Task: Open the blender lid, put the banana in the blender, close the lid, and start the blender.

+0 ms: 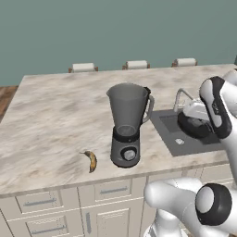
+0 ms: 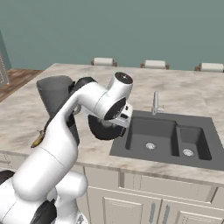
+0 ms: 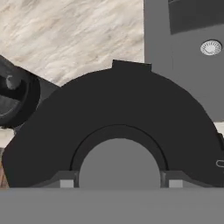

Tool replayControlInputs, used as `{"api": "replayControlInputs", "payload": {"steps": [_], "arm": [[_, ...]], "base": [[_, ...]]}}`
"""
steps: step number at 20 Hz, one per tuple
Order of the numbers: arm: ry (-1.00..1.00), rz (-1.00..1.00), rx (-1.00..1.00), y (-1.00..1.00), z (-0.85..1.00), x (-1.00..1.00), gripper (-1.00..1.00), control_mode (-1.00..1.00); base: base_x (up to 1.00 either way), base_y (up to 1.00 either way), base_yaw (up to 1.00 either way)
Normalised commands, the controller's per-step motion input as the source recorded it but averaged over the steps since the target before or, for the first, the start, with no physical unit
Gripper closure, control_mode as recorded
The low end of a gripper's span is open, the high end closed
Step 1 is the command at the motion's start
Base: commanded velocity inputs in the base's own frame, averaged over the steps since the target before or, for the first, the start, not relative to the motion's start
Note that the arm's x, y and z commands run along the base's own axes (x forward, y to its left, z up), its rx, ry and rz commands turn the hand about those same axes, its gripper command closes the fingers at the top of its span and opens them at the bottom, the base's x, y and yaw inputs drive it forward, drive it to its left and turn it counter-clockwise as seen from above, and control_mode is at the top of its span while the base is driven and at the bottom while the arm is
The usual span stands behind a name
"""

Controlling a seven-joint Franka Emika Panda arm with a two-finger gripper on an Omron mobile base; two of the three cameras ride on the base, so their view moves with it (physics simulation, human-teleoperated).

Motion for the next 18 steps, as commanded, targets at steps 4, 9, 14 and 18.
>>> {"api": "replayControlInputs", "payload": {"steps": [4, 9, 14, 18], "arm": [[0.24, 0.00, -0.06, 0.00, -1.00, 0.28, 1.00, -1.00], [0.27, 0.00, -0.01, -0.01, -0.98, 0.36, 1.00, -1.00], [0.06, 0.00, 0.00, -0.02, -0.51, 0.49, 1.00, -1.00], [0.04, 0.00, 0.00, 0.00, -0.43, 0.57, 1.00, -1.00]], "base": [[0.00, 0.00, 0.00], [0.00, 0.00, 0.00], [0.00, 0.00, 0.00], [0.00, 0.00, 0.00]]}}
